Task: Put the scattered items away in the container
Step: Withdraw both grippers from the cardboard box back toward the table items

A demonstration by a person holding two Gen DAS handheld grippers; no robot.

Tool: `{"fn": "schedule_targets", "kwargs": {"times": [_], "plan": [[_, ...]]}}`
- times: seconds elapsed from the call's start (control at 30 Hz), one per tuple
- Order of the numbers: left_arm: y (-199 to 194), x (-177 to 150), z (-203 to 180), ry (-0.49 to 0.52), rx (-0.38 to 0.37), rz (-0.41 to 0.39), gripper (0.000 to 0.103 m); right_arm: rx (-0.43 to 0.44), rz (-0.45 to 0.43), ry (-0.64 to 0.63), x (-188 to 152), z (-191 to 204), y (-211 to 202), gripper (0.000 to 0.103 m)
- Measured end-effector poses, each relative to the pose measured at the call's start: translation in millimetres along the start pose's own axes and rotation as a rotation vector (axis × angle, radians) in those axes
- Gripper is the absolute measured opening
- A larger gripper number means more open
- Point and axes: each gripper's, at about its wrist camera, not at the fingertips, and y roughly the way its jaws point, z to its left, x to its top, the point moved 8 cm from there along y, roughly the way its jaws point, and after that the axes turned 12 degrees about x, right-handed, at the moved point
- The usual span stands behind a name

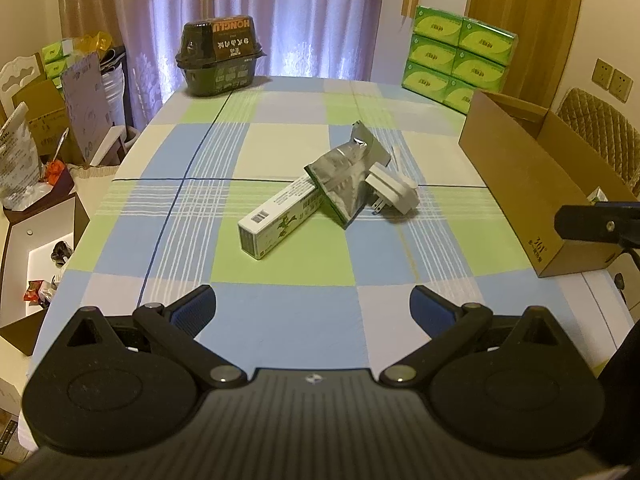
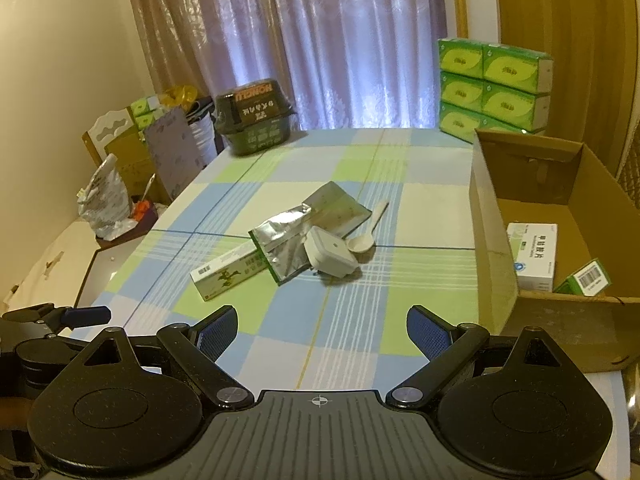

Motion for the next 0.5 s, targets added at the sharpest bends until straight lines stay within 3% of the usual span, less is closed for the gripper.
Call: {"fn": "schedule_targets", "kwargs": {"times": [0.5], "plan": [[37.6, 1.5, 2.0, 0.042, 0.017, 0.043, 0.101, 0.037, 0.066, -0.001, 7.9, -18.0, 54.2, 0.096]]}}
